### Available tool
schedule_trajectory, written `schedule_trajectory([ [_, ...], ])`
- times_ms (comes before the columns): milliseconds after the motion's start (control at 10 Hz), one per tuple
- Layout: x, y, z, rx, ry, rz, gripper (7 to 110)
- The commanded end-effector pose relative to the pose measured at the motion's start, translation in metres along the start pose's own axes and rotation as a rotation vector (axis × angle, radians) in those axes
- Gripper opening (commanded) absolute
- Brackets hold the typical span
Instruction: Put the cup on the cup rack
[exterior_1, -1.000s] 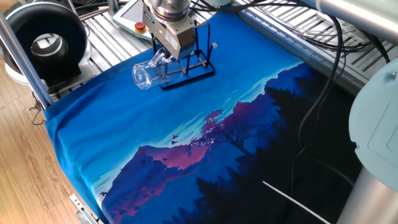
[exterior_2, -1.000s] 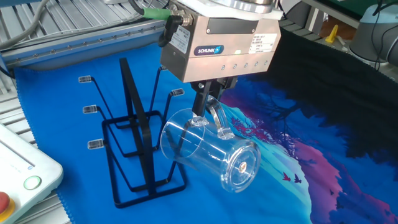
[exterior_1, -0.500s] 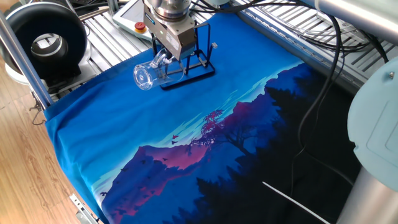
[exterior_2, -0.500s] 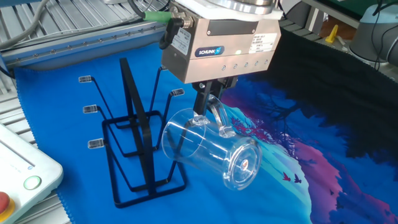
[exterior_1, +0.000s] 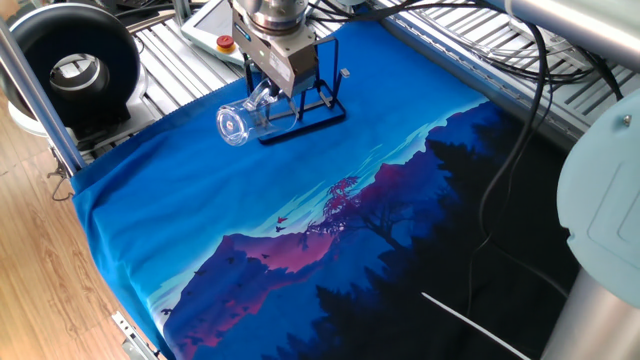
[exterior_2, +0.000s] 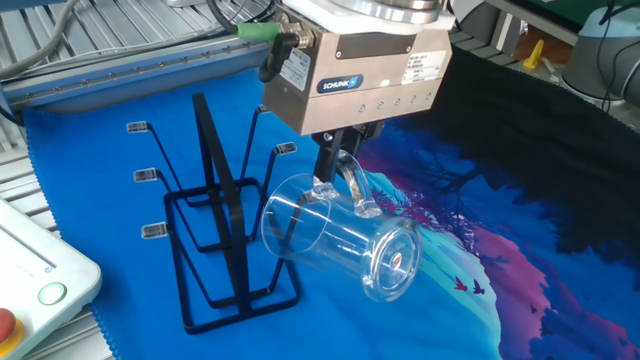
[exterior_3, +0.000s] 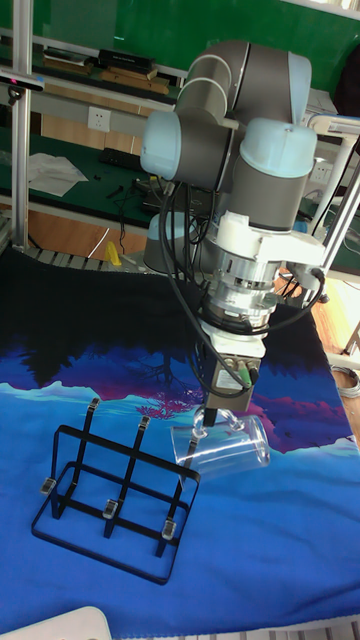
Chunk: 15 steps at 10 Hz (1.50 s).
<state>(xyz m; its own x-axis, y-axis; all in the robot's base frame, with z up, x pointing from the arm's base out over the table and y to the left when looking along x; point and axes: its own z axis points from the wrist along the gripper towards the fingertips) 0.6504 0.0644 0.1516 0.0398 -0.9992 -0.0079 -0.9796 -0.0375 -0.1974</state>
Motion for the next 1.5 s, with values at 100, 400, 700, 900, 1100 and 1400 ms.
schedule_trajectory([
  [100, -0.0009, 0.0018, -0.0011, -0.009, -0.008, 0.026, 7],
  [400, -0.0047, 0.0024, -0.0012, -0.011, -0.023, 0.029, 7],
  [700, -0.007, 0.0008, -0.0012, -0.005, -0.032, 0.049, 7],
  [900, -0.0077, 0.0, -0.0013, -0.002, -0.035, 0.042, 7],
  [1100, -0.0073, -0.0004, -0.0012, 0.0, -0.034, 0.039, 7],
  [1400, -0.0084, 0.0019, -0.0013, -0.009, -0.038, 0.017, 7],
])
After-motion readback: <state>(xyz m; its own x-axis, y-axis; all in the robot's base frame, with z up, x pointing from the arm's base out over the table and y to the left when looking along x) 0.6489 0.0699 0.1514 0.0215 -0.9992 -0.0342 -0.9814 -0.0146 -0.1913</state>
